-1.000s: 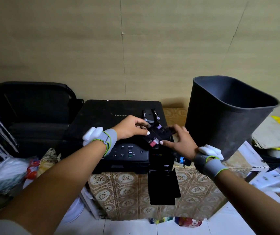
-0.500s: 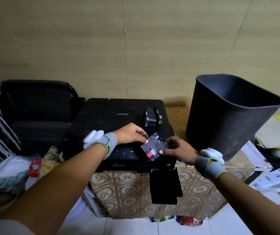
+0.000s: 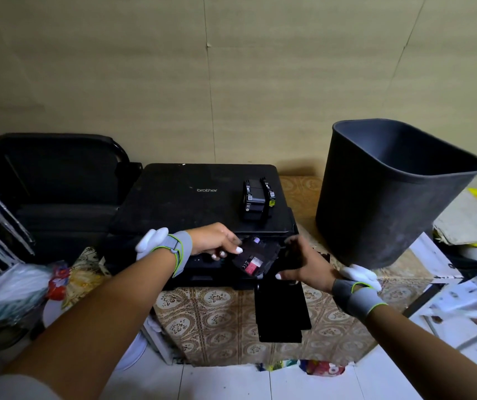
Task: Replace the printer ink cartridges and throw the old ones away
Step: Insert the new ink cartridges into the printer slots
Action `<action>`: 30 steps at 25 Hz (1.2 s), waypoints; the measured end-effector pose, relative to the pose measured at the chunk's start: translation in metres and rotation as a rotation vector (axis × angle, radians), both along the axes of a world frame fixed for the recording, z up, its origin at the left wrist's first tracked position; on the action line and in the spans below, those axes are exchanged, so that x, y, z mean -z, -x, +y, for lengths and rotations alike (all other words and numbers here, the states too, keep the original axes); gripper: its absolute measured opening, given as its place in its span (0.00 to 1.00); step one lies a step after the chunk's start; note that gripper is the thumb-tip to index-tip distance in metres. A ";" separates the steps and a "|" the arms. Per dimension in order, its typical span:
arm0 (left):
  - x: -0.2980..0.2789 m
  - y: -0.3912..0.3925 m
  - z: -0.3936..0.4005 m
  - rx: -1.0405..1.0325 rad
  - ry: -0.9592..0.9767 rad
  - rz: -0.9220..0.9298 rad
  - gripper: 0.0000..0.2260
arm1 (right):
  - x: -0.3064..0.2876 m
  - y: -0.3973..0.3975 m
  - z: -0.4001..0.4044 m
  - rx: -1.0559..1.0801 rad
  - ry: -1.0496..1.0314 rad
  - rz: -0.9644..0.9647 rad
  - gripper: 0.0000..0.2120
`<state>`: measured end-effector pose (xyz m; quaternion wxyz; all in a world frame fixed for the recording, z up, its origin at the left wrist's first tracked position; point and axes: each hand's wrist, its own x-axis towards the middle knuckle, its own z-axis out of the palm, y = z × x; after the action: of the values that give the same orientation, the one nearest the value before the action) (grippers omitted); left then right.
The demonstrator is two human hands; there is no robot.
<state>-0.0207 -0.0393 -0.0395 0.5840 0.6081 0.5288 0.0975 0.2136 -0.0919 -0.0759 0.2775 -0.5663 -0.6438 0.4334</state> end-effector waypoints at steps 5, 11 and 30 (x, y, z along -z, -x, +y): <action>0.005 0.006 0.000 -0.077 0.134 -0.097 0.12 | -0.013 0.009 0.005 -0.012 -0.261 -0.033 0.32; 0.005 0.007 -0.001 -0.072 0.130 -0.103 0.11 | -0.014 0.025 0.006 0.002 -0.154 -0.077 0.09; -0.019 -0.004 0.003 0.199 -0.051 0.243 0.09 | 0.003 0.000 -0.008 -0.040 -0.013 -0.332 0.12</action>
<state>-0.0168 -0.0360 -0.0208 0.5068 0.6795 0.5300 -0.0219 0.2135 -0.0995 -0.0791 0.1622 -0.6155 -0.6946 0.3352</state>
